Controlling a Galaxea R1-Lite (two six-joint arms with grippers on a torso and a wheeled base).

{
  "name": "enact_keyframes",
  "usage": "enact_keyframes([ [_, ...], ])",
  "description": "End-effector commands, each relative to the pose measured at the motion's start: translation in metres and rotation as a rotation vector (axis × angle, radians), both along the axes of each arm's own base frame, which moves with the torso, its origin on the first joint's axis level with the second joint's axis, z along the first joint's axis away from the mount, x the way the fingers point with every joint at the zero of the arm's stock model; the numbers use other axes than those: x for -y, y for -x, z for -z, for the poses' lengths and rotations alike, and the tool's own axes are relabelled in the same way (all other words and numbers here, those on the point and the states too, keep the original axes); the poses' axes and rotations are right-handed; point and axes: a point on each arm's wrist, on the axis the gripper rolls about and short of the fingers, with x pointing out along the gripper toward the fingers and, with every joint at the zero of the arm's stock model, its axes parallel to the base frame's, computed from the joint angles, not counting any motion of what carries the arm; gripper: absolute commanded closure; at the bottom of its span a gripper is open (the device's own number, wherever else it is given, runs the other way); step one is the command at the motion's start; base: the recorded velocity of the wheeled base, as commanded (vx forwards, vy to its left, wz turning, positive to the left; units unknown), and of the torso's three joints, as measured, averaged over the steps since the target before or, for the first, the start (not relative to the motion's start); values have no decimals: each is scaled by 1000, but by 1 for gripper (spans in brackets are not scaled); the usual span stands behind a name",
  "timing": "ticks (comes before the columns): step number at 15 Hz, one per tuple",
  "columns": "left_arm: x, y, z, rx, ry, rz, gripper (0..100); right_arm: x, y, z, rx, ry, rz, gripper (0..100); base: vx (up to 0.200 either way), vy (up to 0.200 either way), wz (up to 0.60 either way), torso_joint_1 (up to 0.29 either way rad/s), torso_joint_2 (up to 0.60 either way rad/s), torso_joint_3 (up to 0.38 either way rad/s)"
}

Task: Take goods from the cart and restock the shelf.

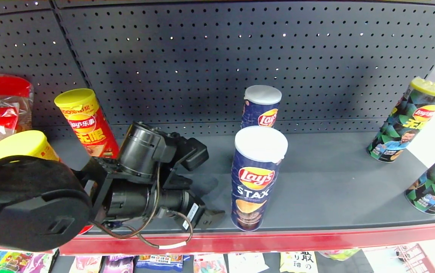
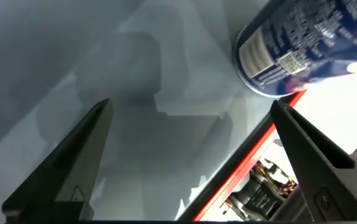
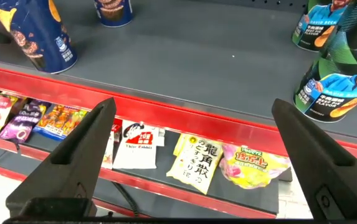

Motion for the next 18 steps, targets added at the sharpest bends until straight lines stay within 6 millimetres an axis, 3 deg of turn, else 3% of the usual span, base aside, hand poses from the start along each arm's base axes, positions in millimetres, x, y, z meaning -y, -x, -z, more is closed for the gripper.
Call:
enact_keyframes([
  [1,4,-2,1,0,0,5,0,0,-1,0,-5,1,-1,0,0,0,0,0,0,0],
  [18,29,-8,2,7,10,51,0,0,-1,2,-16,1,-1,0,0,0,0,0,0,0],
])
